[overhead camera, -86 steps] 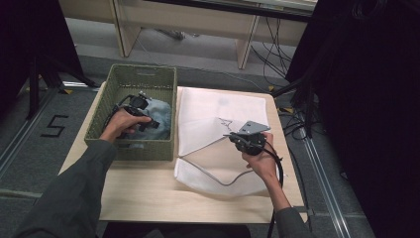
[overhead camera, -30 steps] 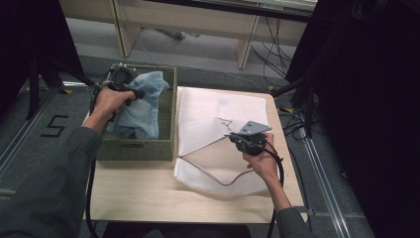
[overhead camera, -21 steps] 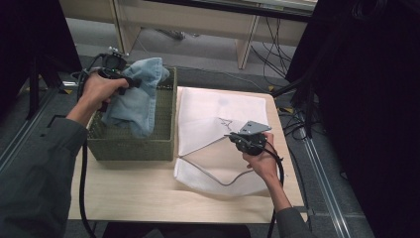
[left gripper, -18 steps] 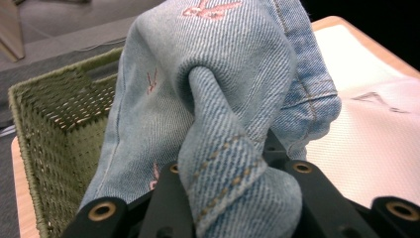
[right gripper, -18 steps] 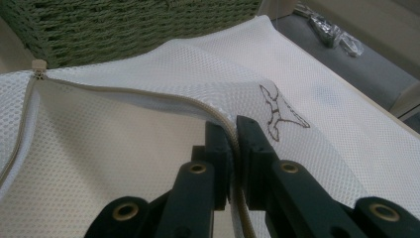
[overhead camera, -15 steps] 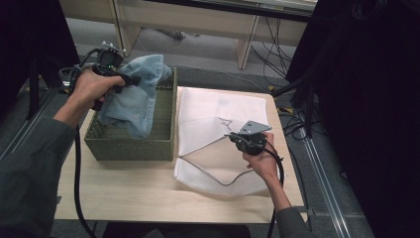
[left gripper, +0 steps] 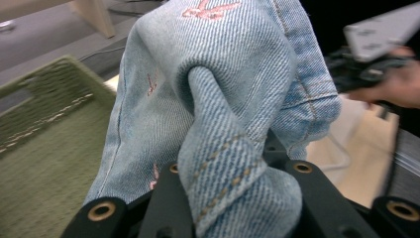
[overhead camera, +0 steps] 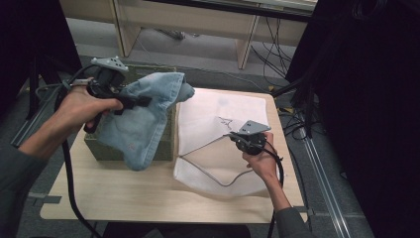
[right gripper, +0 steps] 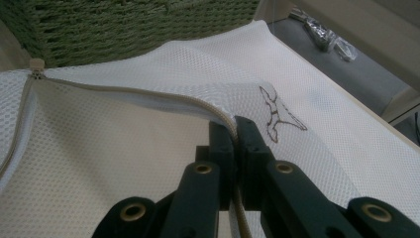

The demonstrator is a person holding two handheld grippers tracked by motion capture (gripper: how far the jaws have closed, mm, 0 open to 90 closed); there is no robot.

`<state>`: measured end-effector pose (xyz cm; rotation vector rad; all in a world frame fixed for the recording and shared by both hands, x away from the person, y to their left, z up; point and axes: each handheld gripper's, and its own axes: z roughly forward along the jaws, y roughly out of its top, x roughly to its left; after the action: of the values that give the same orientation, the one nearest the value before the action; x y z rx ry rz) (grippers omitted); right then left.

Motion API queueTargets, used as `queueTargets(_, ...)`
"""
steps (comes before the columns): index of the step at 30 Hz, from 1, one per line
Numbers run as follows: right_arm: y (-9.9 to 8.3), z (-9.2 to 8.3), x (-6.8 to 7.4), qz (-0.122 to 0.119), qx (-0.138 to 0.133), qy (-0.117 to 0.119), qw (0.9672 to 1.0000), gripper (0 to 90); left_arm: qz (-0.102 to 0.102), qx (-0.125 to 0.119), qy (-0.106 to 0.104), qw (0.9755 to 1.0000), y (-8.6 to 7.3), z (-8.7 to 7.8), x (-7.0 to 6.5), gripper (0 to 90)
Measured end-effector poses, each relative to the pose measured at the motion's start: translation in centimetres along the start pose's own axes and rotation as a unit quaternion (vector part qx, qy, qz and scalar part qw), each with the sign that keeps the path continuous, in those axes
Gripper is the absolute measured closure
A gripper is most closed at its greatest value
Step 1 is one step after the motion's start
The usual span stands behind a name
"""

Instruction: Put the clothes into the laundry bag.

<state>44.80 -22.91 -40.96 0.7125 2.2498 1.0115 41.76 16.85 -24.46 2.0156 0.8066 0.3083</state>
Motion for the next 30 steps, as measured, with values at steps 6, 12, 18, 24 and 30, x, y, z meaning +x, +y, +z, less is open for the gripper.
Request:
queueTargets(6,0.0,0.0,0.0,0.008,0.004,0.008,0.9999,87.8,0.026,-0.013,-0.035,0.999,-0.8,-0.8,-3.5,74.3)
queueTargets(12,0.2,-0.1,0.0,0.006,0.003,0.006,1.0,87.8,0.045,-0.002,-0.085,0.9953,-2.9,1.2,-7.5,74.2)
queueTargets(18,0.1,-0.2,-0.1,0.008,0.001,0.011,0.9999,87.8,0.035,0.02,-0.116,0.9924,-5.9,5.1,-9.5,74.1)
queueTargets(24,0.1,0.0,-0.1,0.01,-0.004,0.01,0.9999,87.8,0.042,0.05,-0.112,0.9916,-7.8,9.1,-10.3,73.7)
queueTargets(30,0.1,-0.1,-0.2,0.01,0.002,0.012,0.9999,87.8,0.046,0.057,-0.1,0.9923,-8.6,12.7,-11.3,73.2)
